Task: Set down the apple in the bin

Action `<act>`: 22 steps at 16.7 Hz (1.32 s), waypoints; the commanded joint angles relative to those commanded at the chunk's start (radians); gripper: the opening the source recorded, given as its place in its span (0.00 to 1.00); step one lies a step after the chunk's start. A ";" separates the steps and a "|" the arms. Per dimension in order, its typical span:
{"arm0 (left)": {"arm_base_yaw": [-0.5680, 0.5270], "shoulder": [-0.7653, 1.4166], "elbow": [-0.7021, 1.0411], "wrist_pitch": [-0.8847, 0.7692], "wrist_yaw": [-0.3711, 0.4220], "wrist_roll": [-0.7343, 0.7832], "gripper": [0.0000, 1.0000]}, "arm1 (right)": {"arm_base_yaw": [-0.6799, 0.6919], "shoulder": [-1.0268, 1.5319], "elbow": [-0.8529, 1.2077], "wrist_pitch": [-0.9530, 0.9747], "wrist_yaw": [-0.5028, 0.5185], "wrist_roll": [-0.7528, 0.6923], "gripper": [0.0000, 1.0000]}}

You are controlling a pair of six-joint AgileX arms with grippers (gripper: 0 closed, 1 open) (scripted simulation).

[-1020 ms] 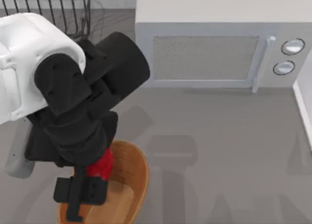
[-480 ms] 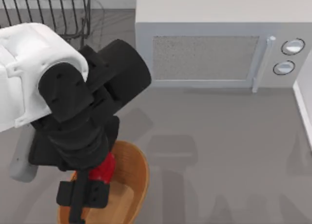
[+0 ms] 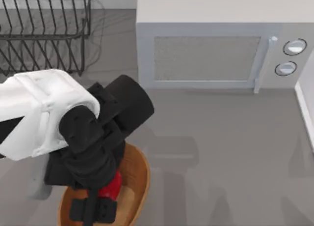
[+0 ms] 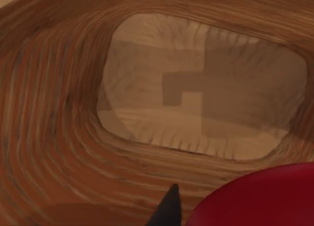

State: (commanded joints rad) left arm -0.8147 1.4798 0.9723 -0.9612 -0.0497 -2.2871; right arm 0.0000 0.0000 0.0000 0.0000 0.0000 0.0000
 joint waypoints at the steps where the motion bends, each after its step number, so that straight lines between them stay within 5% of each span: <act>1: 0.000 0.000 0.000 0.000 0.000 0.000 0.00 | 0.000 0.000 0.000 0.000 0.000 0.000 1.00; 3: 0.000 0.000 0.000 0.000 0.000 0.000 0.00 | 0.000 0.000 0.000 0.000 0.000 0.000 1.00; 16: 0.000 0.000 0.000 0.000 0.000 0.000 0.98 | 0.000 0.000 0.000 0.000 0.000 0.000 1.00; 22: 0.000 0.000 0.000 0.000 0.000 0.000 1.00 | 0.000 0.000 0.000 0.000 0.000 0.000 1.00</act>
